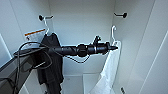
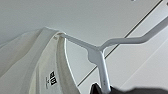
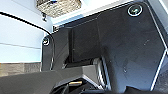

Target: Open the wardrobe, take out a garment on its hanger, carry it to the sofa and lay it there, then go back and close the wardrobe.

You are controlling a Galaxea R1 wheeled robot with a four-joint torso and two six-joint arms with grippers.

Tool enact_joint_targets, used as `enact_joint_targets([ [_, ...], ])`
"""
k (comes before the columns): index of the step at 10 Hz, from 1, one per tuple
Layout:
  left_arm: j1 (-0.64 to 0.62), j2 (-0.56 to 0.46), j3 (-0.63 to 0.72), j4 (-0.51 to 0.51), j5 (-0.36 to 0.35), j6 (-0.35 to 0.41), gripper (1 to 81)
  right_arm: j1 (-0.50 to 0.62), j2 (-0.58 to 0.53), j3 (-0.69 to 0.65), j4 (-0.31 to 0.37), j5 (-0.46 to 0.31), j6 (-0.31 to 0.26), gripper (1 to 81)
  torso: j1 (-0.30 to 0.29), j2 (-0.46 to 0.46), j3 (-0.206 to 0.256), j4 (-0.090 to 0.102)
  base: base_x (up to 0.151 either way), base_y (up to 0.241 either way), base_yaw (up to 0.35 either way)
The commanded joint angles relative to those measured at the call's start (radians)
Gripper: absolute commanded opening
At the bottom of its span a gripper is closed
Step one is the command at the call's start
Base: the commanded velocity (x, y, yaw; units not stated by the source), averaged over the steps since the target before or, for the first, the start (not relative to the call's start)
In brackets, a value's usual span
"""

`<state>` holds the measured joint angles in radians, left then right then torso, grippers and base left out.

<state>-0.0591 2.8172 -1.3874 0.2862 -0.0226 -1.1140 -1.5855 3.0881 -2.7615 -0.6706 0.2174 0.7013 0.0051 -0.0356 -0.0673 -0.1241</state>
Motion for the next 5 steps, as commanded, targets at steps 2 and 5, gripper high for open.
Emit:
enact_joint_targets([
  [2, -0.187, -0.013, 0.022, 0.022, -0.048, 0.014, 1.0, 0.028, 0.003, 0.002, -0.001, -0.033, 0.000, 81.1, -0.001, 0.000, 0.000, 0.000, -0.101, 0.000, 0.000],
  [5, -0.187, -0.018, 0.031, 0.022, -0.048, 0.014, 1.0, 0.023, 0.003, 0.005, -0.001, -0.033, 0.000, 81.1, -0.001, 0.000, 0.000, 0.000, -0.110, 0.000, 0.000],
])
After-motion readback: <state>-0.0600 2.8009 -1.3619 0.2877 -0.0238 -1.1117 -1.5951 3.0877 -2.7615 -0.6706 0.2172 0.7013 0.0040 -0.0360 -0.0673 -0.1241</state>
